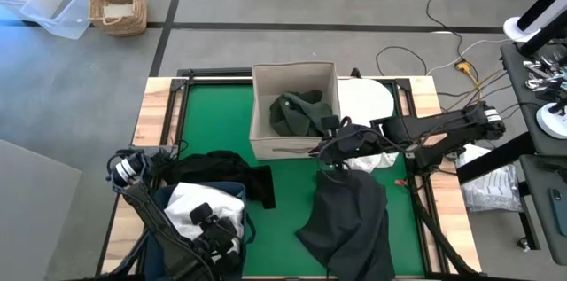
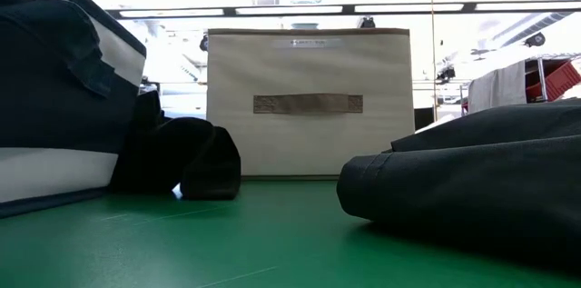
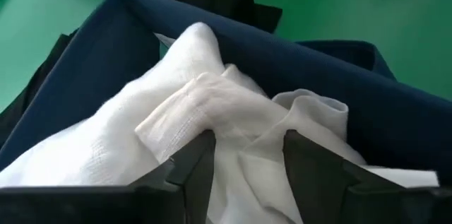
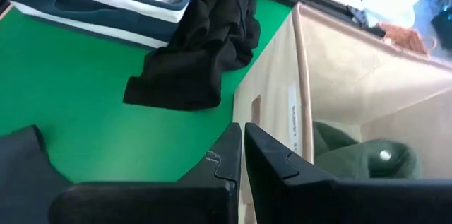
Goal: Sort clothes
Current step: Put the white cloth into the blue laundry bin, then put the black shirt into the brown laundry bin
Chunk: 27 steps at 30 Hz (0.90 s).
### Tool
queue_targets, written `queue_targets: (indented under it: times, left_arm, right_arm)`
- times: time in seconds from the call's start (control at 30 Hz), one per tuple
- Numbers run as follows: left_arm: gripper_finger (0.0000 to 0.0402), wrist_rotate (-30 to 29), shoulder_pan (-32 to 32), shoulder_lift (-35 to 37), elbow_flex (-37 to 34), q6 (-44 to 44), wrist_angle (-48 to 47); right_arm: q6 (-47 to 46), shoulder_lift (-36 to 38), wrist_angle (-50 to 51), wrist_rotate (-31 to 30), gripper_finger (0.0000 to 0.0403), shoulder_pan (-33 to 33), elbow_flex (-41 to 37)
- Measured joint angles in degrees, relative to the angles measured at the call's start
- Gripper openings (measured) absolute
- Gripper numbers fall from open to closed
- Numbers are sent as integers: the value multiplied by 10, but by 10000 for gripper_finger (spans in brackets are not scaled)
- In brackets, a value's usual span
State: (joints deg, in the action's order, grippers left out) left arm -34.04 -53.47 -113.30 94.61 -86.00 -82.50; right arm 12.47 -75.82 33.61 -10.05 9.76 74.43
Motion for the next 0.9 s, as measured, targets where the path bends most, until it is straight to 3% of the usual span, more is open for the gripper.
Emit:
queue_targets:
  times: [0.13, 0.23, 0.37, 0.5, 0.9]
  left_arm:
    - [152, 0, 0, 0, 0, 0, -4]
    - [152, 12, 0, 0, 0, 0, -5]
    - [152, 63, 0, 1, 9, 0, -14]
    - [153, 126, 0, 1, 48, 0, -40]
    - [153, 137, -4, 1, 175, -4, -75]
  right_arm:
    - [-25, -4, 7, 7, 13, 0, 0]
    - [-37, -4, 19, 47, 13, 1, 0]
    - [-51, 3, 44, 60, 13, 4, 0]
    - [-84, 23, 88, 60, 13, 3, 0]
    - [-130, 32, 167, 60, 13, 5, 0]
